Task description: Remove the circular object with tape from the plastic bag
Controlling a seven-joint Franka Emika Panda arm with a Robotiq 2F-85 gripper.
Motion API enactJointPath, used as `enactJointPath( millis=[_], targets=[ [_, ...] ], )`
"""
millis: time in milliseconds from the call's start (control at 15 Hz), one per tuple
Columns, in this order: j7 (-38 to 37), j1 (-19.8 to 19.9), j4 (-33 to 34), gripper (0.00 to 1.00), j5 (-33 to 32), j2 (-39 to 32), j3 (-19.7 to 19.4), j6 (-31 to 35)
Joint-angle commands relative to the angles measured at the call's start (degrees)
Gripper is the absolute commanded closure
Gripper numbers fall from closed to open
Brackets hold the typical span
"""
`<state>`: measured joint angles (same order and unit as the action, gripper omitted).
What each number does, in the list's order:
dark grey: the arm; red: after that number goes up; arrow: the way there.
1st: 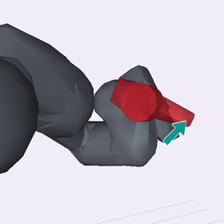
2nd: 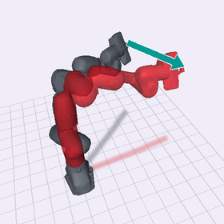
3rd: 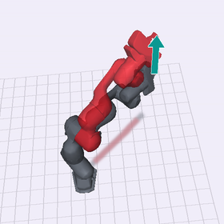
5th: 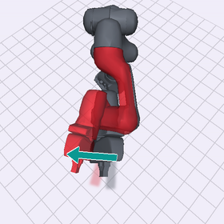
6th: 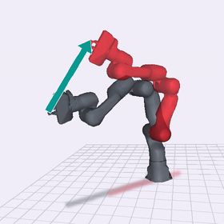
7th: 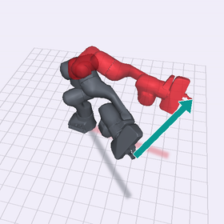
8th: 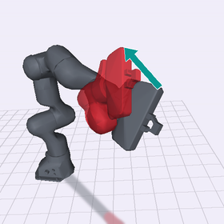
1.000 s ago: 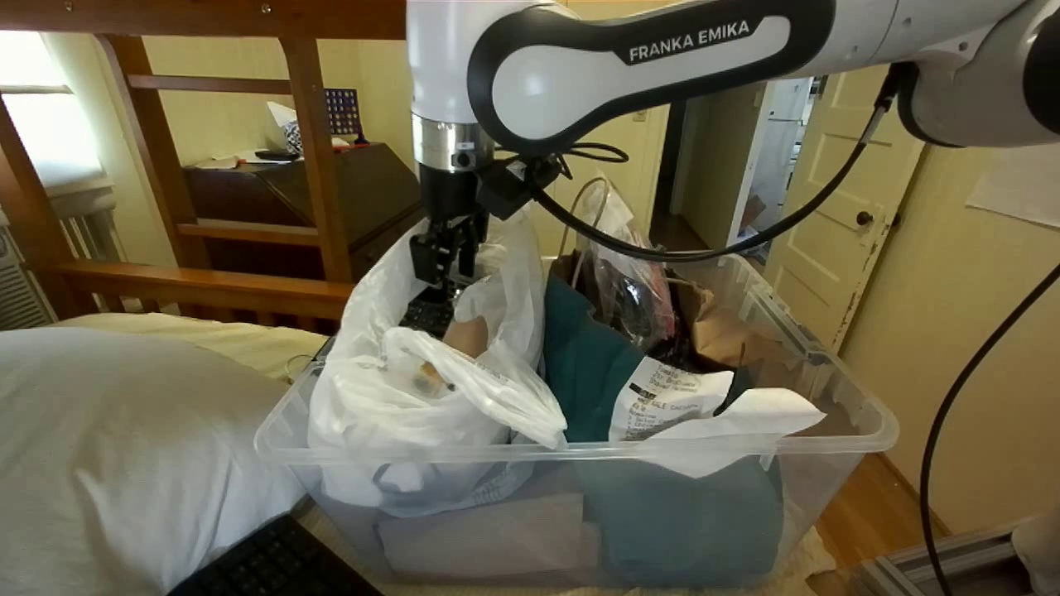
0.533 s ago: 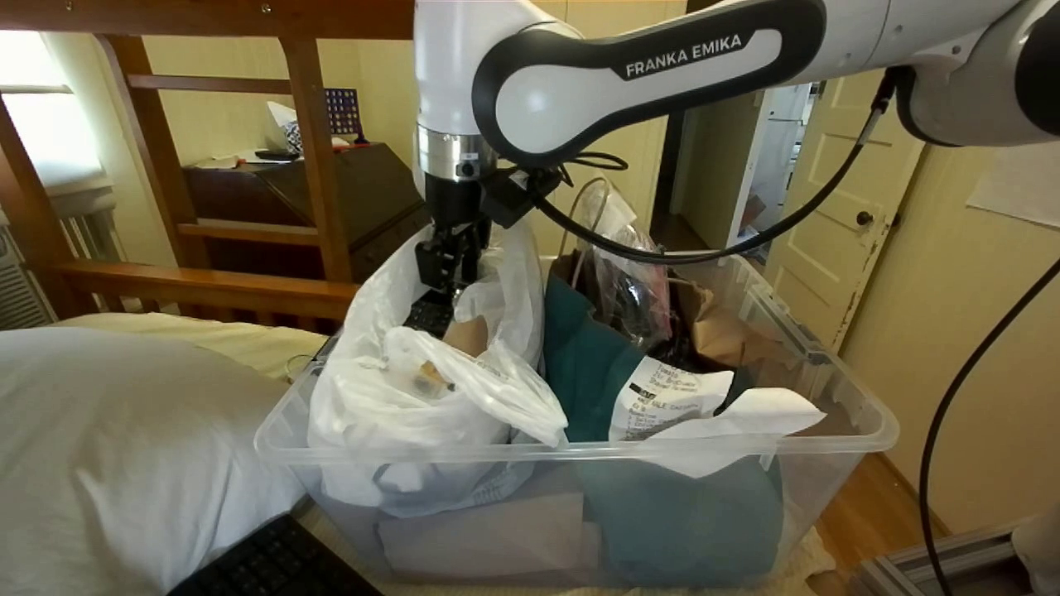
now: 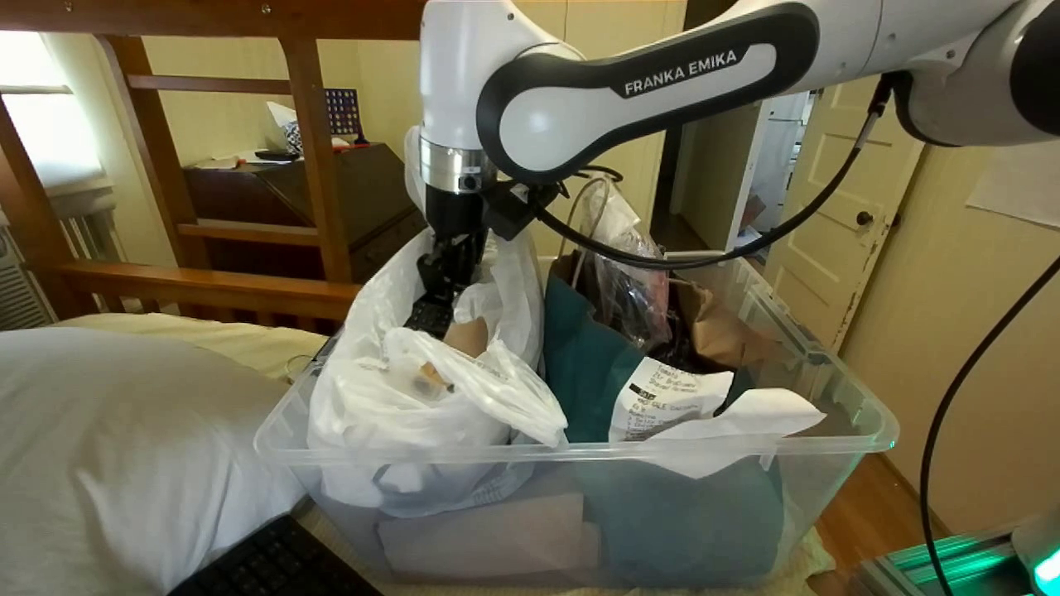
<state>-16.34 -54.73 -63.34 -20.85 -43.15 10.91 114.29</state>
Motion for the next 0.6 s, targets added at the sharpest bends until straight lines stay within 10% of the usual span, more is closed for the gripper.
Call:
enactJointPath(
  millis=[0, 533],
  targets=[
    [1.41, 0.70, -1.76, 0.88, 1.08, 1.83, 1.22, 0.92],
    [0.65, 0.49, -2.81, 0.95, 1.64, 6.31, 4.05, -0.07]
  ],
)
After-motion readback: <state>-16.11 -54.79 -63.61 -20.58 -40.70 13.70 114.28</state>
